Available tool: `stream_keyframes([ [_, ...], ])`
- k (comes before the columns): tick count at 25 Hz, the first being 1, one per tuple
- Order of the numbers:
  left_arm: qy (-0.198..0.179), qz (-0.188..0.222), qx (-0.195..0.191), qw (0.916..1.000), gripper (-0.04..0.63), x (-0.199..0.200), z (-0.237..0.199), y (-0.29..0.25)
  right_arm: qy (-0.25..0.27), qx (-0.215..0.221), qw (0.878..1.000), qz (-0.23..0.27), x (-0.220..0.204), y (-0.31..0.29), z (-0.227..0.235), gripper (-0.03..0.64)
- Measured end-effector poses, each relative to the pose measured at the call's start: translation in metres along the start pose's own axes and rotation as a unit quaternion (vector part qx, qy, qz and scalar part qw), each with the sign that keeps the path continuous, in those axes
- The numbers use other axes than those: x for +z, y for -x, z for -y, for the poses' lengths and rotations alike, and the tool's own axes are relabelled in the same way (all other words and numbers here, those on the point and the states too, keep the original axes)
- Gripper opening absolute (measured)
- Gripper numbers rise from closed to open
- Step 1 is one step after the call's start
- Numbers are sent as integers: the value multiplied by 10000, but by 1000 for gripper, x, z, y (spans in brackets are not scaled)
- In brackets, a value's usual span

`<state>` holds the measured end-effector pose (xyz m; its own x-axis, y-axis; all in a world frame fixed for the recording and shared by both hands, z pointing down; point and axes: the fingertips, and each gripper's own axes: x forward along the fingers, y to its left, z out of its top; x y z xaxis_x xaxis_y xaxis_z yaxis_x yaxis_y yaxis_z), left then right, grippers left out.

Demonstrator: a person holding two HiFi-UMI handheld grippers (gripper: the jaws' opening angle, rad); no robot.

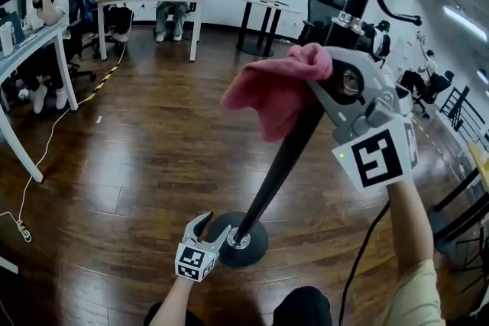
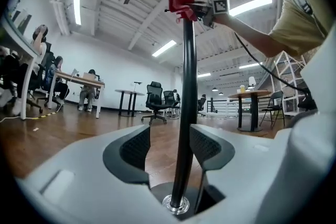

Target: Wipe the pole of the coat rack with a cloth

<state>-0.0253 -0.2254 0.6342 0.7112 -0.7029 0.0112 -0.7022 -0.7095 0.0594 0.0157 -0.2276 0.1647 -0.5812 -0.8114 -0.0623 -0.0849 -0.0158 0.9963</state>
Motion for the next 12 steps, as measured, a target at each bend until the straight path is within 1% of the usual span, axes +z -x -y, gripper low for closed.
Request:
stream_keyframes([
  [1,-3,15,-19,10000,225,1,2,-1,508,145,9972,-536,-10,-11,3,43],
  [2,24,53,-32,10000,225,4,4,-2,1135,263,9874,-1071,-20,-21,8,43],
  [4,120,179,-6,9998,225,14,5,-4,2289,365,9540,-1902,-37,-34,24,44],
  [5,176,249,21,9995,224,19,3,-4,2674,396,9378,-2178,-42,-38,33,44],
  [6,228,305,44,9993,222,22,2,-5,2901,457,9255,-2391,-45,-39,41,44],
  [9,261,354,117,9990,222,26,-4,-6,3101,899,9041,-2798,-53,-40,43,43],
  [12,290,407,309,9983,222,31,-17,-2,3368,1484,8840,-2882,-57,-42,10,43],
])
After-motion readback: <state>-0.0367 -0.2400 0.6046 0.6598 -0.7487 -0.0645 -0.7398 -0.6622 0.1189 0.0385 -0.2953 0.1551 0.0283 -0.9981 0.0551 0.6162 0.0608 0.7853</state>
